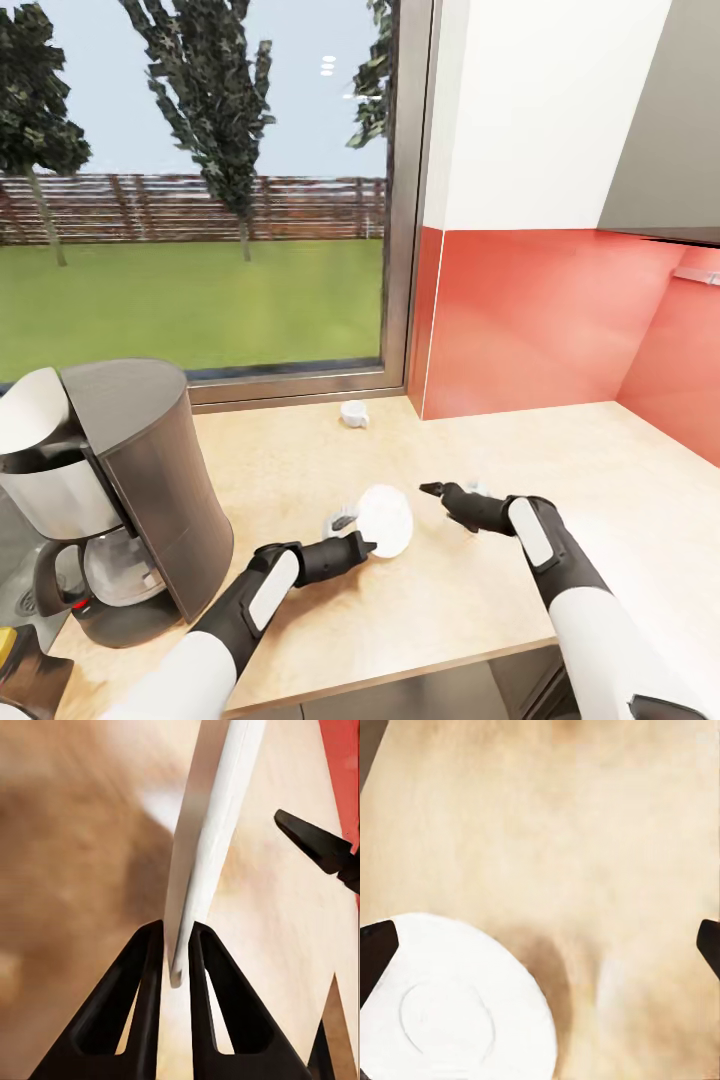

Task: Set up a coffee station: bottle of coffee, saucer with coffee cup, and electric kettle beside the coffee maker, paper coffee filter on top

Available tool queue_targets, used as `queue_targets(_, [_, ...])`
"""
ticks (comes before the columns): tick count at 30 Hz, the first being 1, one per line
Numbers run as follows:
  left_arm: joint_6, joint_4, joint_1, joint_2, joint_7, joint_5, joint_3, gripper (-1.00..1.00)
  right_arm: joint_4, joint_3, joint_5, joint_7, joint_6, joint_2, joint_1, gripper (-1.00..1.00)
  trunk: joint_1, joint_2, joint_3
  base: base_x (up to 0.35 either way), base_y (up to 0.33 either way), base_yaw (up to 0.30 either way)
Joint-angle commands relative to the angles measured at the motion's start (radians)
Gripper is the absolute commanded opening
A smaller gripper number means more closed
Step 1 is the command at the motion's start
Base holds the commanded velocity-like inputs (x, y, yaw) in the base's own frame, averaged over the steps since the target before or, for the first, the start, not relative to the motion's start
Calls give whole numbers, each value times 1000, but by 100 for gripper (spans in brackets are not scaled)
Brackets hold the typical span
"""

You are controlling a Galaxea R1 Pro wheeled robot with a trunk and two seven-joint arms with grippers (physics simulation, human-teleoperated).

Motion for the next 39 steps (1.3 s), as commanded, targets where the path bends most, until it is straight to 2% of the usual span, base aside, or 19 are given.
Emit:
queue_targets(1, [5, -1, -1, 1, -4, 4, 0, -100, -6, -3, 8, 7, -3, -4, -1, 100, 1, -2, -2, 0, 0, 0])
queue_targets(6, [6, 0, -1, 18, -87, 3, 2, -100, -46, -5, 13, 9, -48, -32, -1, 100, 1, -2, -2, 0, 0, 0])
queue_targets(10, [7, 0, -1, 23, -106, 3, 2, -100, -103, -4, 13, 12, -56, -42, -1, 100, 1, -2, -2, 0, 0, 0])
queue_targets(15, [7, 0, -1, 26, -111, 2, 3, -100, -144, -4, 13, 13, -58, -81, -1, 100, 1, -2, -2, 0, 0, 0])
queue_targets(18, [7, 0, -1, 27, -112, 3, 4, -100, -151, -4, 13, 14, -61, -92, -1, 100, 1, -2, -2, 0, 0, 0])
queue_targets(24, [6, 1, -1, 25, -114, 4, 22, -100, -171, -1, 15, 14, -86, -99, -1, 100, 1, -2, -2, 0, 0, 0])
queue_targets(34, [5, 1, -1, 25, -114, 4, 26, -100, -176, 0, 15, 13, -90, -99, -1, 100, 1, -2, -2, -2, 0, 0])
queue_targets(39, [5, 1, -1, 25, -114, 3, 26, -100, -176, 0, 15, 13, -90, -99, -1, 100, 1, -2, -2, -183, 37, 0])
